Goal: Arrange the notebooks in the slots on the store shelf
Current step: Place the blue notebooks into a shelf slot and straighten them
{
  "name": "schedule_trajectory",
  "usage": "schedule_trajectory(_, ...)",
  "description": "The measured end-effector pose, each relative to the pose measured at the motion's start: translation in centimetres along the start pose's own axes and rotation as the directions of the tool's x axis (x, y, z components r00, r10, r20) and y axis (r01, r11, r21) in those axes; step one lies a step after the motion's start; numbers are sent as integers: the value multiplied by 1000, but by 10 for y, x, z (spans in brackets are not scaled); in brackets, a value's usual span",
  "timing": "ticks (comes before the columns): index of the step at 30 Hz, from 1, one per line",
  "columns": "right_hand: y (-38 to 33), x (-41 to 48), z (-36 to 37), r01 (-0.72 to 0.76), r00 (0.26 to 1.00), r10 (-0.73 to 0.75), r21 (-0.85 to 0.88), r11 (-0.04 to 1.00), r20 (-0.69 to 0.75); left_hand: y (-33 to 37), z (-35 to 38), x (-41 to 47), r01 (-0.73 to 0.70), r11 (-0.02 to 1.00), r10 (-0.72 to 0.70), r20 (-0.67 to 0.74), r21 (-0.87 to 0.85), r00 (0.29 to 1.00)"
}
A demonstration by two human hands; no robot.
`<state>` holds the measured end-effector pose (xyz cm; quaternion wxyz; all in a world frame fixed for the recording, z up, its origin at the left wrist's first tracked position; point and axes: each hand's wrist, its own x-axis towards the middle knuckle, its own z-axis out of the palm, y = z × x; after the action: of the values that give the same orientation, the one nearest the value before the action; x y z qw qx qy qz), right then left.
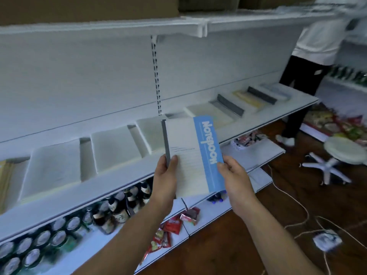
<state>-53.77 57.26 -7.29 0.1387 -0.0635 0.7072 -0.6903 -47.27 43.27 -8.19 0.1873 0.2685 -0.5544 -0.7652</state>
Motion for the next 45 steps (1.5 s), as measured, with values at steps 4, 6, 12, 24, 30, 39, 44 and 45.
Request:
schedule_trajectory(4, -1, 25, -63, -10, 997, 8, -29, 1000, -75, -19, 72, 12, -1, 999, 0, 32, 43, 999)
schedule_trajectory(6, 2, 41, -90, -27, 994, 25, -16, 999, -110, -30, 103, 23, 27, 998, -31, 54, 58, 998)
schedule_trajectory(12, 10, 117, -170, -50, 981, 51, 7, 999, -186, -64, 203, 75, 42, 997, -50, 116, 69, 992)
schedule_trajectory(24, -19, 344, -325, -58, 961, 56, -2, 998, -271, -80, 436, 230, 61, 996, -68, 125, 62, 990)
schedule_trajectory(30, -32, 424, -360, -24, 990, 13, -73, 997, -142, -77, 496, 285, 40, 996, -44, 48, 83, 998)
schedule_trajectory(39, -33, 567, -400, 71, 995, -50, -251, 965, 89, -83, 583, 363, -84, 988, 109, -206, 127, 972)
schedule_trajectory(44, -36, 622, -416, 98, 977, -36, -295, 950, 209, -90, 613, 396, -116, 957, 199, -313, 265, 929)
schedule_trajectory(45, -36, 630, -418, 114, 971, -38, -317, 941, 236, -92, 617, 402, -115, 937, 228, -331, 330, 916)
